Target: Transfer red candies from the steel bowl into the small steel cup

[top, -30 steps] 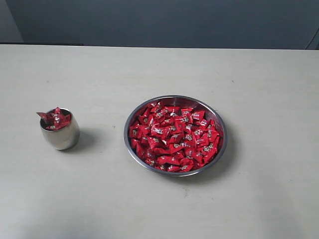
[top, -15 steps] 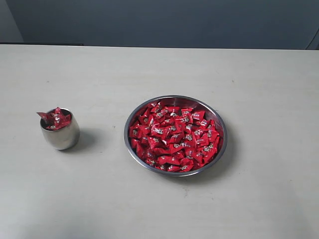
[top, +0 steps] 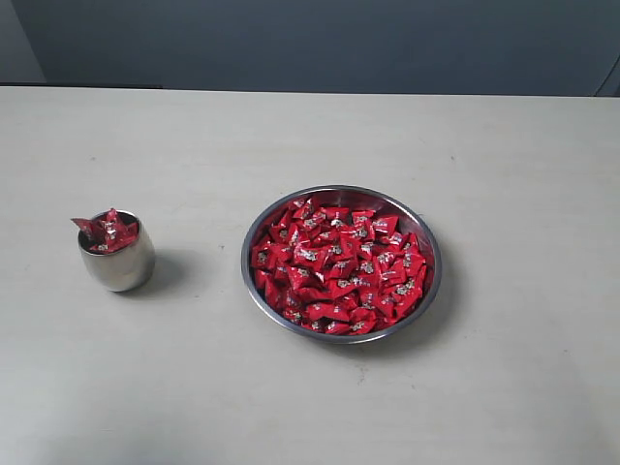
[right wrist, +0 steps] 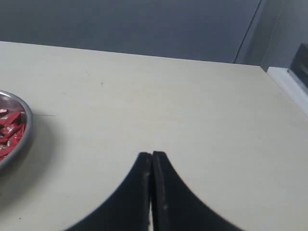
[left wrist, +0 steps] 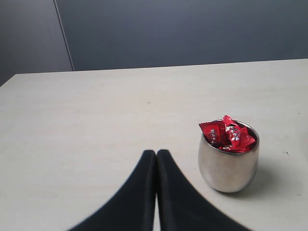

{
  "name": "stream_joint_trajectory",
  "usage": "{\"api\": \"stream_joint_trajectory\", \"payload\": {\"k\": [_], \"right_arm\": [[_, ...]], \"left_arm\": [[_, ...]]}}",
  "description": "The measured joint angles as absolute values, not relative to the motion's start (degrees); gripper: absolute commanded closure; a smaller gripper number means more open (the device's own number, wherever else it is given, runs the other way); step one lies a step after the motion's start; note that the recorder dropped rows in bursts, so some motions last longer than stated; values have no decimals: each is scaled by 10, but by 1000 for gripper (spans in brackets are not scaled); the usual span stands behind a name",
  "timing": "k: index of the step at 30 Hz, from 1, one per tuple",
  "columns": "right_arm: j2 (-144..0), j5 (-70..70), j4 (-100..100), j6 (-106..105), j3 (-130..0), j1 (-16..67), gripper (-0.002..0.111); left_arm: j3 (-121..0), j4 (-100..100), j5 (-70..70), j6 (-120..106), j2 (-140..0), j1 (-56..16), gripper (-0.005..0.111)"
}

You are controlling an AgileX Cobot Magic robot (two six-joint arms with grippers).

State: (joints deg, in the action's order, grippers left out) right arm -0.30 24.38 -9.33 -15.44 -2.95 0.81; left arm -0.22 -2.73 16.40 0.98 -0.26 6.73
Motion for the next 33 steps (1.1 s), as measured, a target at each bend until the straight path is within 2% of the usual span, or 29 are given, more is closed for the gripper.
{"api": "stream_joint_trajectory", "payload": {"k": [33], "right_arm": [[-3,217,-64,-124,-2,8,109]], "left_arm": [[-2,-27,164,10,-3,67,106]]}}
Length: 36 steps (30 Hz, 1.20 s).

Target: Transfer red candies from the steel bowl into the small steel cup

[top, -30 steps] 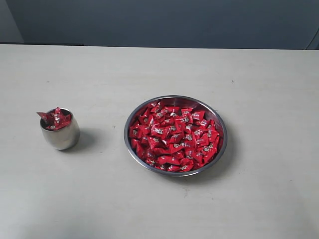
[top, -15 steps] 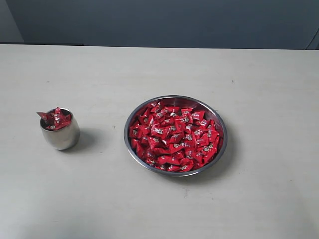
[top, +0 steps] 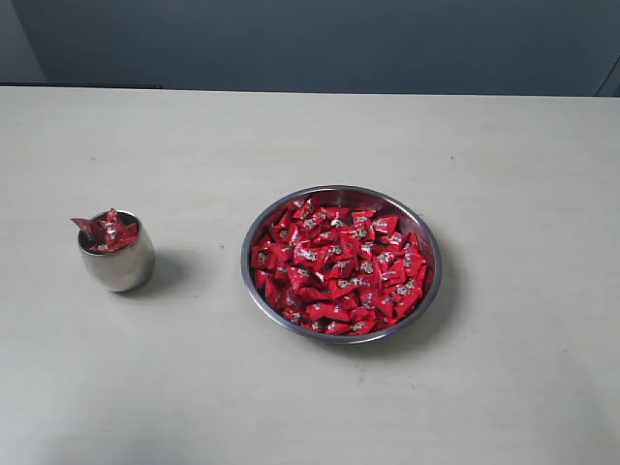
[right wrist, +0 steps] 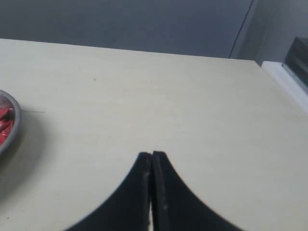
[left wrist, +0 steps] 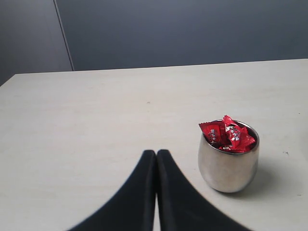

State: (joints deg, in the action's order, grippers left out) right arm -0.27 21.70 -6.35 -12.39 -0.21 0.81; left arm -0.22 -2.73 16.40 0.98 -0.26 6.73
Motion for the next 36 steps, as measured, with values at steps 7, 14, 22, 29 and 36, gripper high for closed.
{"api": "stream_joint_trajectory", "payload": {"k": [7,14,22,29,36], "right_arm": [[-3,216,-5,-47,-2,8,109],[-3,216,0,-41,-2,8,109],[-3,216,-4,-40,-2,8,109],[-3,216,-5,-39,-2,8,109],[-3,216,-12,-39,-2,8,109]], "left_arm": [[-2,-27,164,10,-3,67,106],[-2,-27,164,10,-3,67,106],[-2,-27,164,10,-3,67,106],[-2,-27,164,10,-3,67,106],[-2,-27,164,10,-3,67,106]]}}
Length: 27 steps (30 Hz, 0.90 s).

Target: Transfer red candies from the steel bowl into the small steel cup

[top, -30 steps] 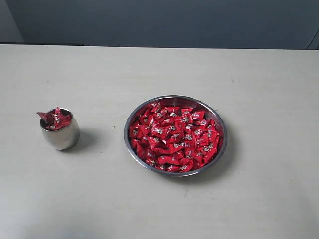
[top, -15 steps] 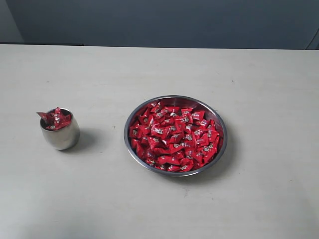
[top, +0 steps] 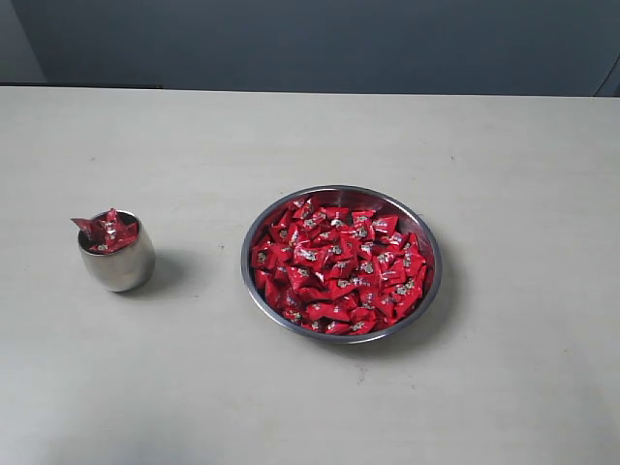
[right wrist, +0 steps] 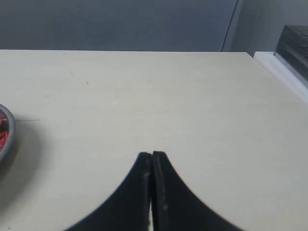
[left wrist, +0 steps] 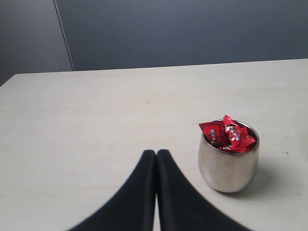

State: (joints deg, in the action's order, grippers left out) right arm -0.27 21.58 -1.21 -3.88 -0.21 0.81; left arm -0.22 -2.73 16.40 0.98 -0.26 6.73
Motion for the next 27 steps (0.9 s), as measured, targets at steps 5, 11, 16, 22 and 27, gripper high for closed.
{"api": "stream_joint_trajectory", "payload": {"k": [5,11,16,22,27], "right_arm": [[-3,216,-14,-39,-2,8,109],[-3,216,-15,-39,-2,8,109],[-3,216,-16,-39,-2,8,109],[-3,216,-16,-39,-2,8,109],[-3,216,-18,-39,-2,8,109]], "left_arm": [[-2,-27,164,10,-3,67,106],[-2,-27,164,10,-3,67,106],[-2,-27,164,10,-3,67,106],[-2,-27,164,10,-3,67,106],[-2,-27,164,10,-3,67,106]]}}
